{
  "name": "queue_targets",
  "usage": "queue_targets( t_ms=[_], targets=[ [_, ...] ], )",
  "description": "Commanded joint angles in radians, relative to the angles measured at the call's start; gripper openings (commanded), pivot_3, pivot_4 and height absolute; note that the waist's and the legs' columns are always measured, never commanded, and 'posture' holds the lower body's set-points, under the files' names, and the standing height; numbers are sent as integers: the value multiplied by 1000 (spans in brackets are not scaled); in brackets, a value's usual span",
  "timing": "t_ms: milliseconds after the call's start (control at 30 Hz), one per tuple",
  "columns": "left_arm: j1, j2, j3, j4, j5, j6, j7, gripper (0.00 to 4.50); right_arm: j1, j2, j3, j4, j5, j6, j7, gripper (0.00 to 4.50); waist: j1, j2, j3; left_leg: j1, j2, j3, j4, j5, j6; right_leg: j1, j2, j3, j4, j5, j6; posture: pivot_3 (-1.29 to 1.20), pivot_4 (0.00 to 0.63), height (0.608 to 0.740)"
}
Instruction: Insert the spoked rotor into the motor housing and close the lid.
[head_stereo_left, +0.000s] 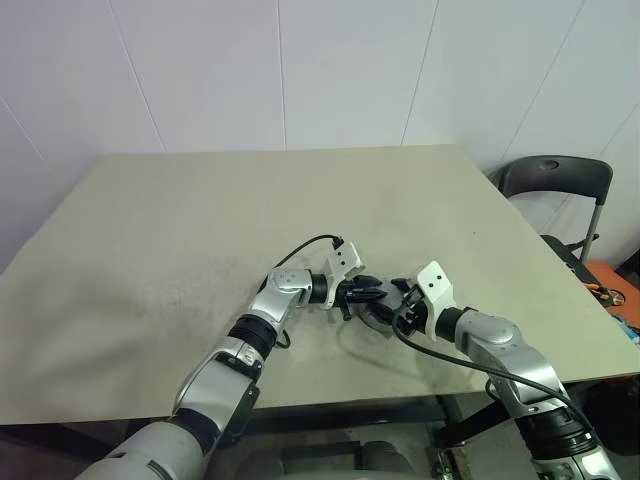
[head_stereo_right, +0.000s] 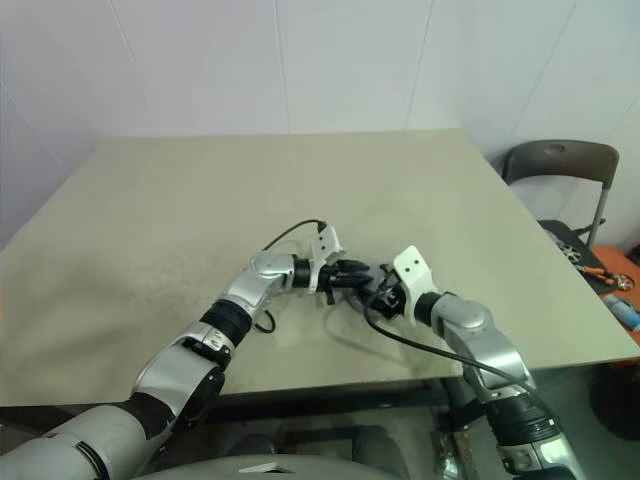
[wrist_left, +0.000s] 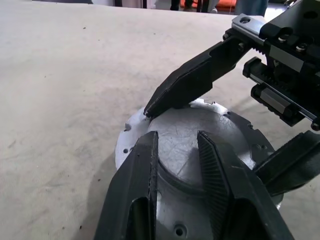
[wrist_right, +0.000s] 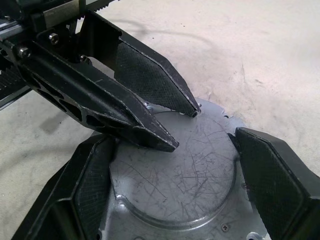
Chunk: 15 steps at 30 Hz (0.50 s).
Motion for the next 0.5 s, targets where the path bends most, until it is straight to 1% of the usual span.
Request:
queue_targets(
  t_ms=[33,167,233,267,500],
  targets=[
    [-5,-7,-33,14,34,-1,-40,1309,34,-6,24,78,-48,107,-23,3503,0,0,0,0,0,0,0,0,0,0,0,0,0,0,0,0,0,740],
    [-1,4,-32,-1,35,17,-69,1309,28,-1,21,86,-57,110,-39,3503,-4,0,0,0,0,0,-1,0,0,-1,0,0,0,0,0,0,0,740],
    [7,9,-39,-13,37,22,-87,1309,28,5,16,92,-61,97,-47,4262,-6,0,0,0,0,0,-1,0,0,-1,0,0,0,0,0,0,0,740],
    [11,10,-40,-19,37,24,-93,1309,29,7,15,93,-61,91,-48,4479,-7,0,0,0,0,0,-1,0,0,-1,0,0,0,0,0,0,0,740],
    [26,15,-44,-46,41,39,-102,1309,23,28,2,41,1,199,-19,4479,-8,0,0,0,1,0,-1,0,1,-1,1,0,0,0,0,0,0,740]
  ],
)
